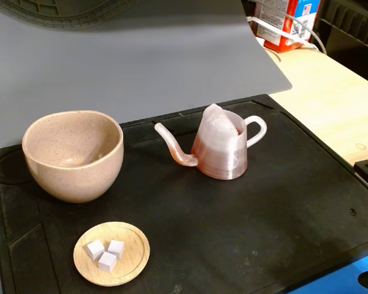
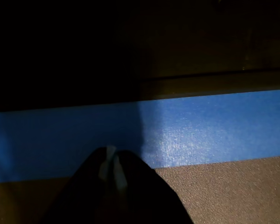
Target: Pick up a kettle and pour liquid into a cup.
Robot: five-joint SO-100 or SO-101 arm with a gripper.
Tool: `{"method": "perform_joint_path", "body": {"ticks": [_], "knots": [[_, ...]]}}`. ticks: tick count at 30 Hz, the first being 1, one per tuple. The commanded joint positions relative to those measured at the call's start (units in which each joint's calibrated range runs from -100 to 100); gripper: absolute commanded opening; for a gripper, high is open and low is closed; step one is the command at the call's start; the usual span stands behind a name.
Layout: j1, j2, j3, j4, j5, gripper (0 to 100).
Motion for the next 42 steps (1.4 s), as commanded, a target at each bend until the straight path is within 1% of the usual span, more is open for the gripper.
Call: {"method": "perform_joint_path", "body": {"ticks": [1, 42], "knots": [[0.0, -0.3, 0.2, 0.1, 0.2, 1], [0.0, -0.3, 0.2, 0.2, 0.2, 1]]}}
